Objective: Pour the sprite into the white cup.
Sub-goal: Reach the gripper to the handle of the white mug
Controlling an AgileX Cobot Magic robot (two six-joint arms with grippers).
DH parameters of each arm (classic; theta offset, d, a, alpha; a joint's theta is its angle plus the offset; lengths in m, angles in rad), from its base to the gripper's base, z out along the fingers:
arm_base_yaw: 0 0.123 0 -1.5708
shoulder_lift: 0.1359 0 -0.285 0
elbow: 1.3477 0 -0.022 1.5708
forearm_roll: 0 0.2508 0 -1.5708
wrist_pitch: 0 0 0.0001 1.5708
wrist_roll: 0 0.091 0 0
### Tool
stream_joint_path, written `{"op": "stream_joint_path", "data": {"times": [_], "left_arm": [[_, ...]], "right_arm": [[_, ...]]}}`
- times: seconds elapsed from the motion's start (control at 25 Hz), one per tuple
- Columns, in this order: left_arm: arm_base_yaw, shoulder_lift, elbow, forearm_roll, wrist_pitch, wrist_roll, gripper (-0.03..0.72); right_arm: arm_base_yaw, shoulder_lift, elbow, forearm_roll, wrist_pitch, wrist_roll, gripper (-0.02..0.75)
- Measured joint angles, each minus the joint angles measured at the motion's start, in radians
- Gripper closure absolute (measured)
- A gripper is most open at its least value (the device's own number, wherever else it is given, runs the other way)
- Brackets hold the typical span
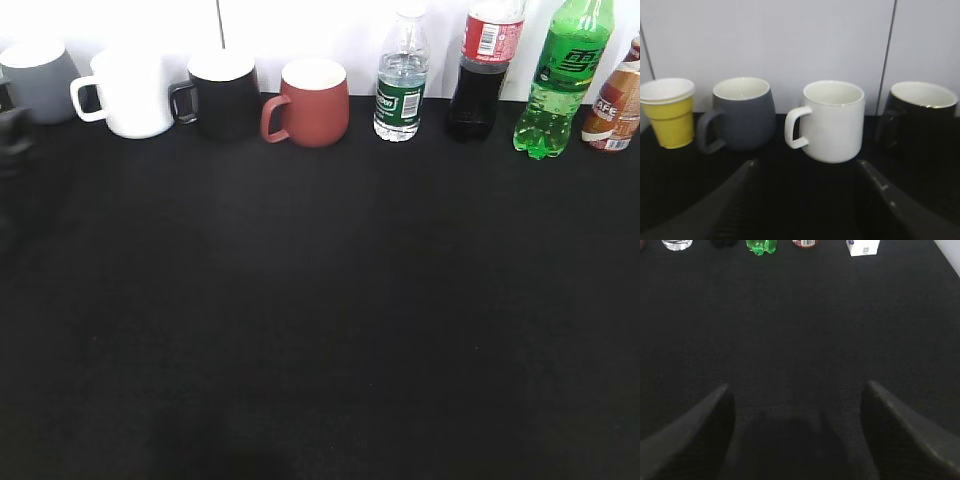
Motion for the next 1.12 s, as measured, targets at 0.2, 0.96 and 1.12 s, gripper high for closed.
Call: {"op": "stream_joint_path", "data": {"times": [0.2, 0.96, 1.12], "left_arm": [[0.000, 0.321, -0.299, -0.003, -0.021, 0.000, 0.310], [0.022, 0.657, -0.817, 0.014, 0.150, -0.044, 0.461], [0.023, 0.661, -0.817, 0.050, 0.130, -0.044, 0.596]], "right_arm": [[0.000, 0.000, 0.000, 0.000, 0.000, 0.000, 0.152], [0.000, 0.000, 0.000, 0.000, 0.000, 0.000, 0.152], [0.000, 0.000, 0.000, 0.000, 0.000, 0.000, 0.152]]}}
